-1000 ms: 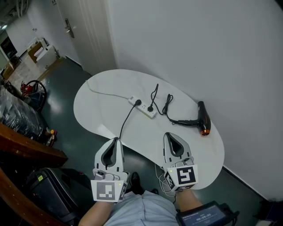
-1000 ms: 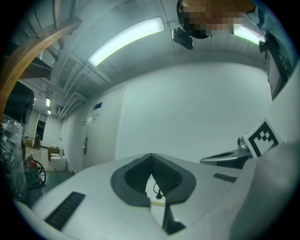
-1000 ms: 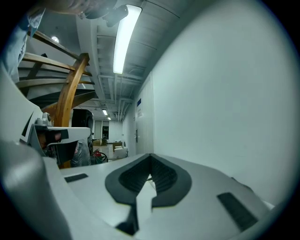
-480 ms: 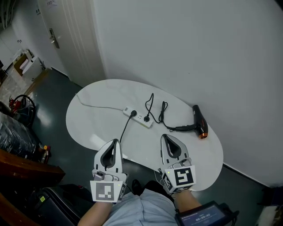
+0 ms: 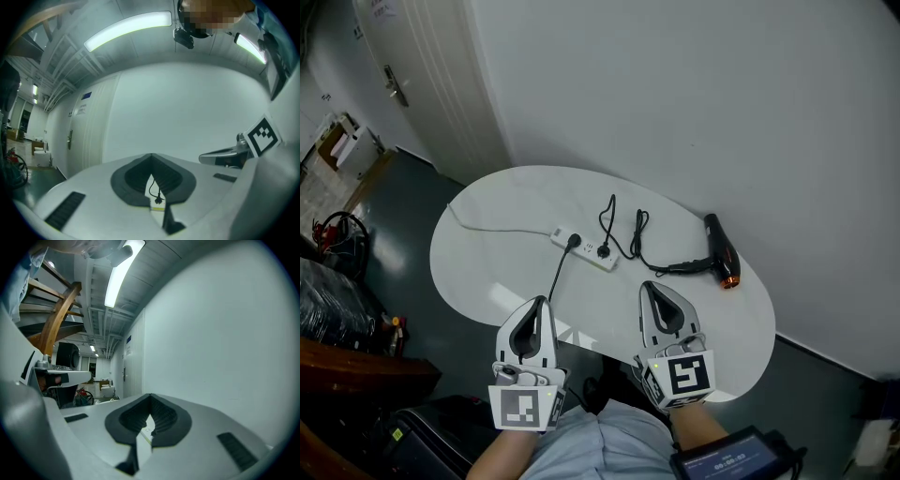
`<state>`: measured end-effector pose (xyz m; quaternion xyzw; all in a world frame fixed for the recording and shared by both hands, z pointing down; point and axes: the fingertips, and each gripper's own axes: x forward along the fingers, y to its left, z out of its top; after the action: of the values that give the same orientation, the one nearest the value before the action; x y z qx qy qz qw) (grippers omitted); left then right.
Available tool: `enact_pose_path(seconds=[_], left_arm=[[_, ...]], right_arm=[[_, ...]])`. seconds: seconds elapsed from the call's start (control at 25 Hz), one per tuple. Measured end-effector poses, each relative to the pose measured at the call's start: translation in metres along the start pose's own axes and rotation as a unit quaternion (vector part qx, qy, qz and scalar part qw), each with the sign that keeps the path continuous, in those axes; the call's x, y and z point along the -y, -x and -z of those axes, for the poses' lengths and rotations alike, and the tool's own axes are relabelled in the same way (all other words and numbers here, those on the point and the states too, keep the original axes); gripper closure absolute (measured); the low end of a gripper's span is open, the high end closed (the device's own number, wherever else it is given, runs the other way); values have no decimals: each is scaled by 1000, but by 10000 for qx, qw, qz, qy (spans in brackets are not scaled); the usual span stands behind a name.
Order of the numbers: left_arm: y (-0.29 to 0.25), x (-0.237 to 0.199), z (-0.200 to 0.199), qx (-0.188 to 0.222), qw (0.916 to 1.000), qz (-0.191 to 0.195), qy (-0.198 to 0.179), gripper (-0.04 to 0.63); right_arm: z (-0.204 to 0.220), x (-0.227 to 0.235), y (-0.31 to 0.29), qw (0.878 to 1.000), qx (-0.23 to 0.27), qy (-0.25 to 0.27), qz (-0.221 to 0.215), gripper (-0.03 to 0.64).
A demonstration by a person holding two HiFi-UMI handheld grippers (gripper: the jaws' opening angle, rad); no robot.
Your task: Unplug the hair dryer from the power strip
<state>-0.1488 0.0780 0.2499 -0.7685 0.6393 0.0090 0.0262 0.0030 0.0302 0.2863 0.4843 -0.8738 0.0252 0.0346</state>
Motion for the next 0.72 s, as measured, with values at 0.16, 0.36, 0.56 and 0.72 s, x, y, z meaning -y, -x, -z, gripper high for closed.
enact_pose_path(seconds=[0.16,0.36,0.56,0.72], left_arm=[[-16,2,3,-85,10000,6,42,598],[-39,4,10,-272,9993,-53,270,598],[-69,6,10,-339,9992,-51,225,598],[-92,7,3,-253,9997,-9,-6,598]], right_arm=[[3,9,-11,10000,-29,-72,-21,621],[7,19,-28,9998,-84,-139,-84,620],[8,29,-50,9996,-79,-131,-229,620],[3,39,-65,9993,-51,-175,-325,620]])
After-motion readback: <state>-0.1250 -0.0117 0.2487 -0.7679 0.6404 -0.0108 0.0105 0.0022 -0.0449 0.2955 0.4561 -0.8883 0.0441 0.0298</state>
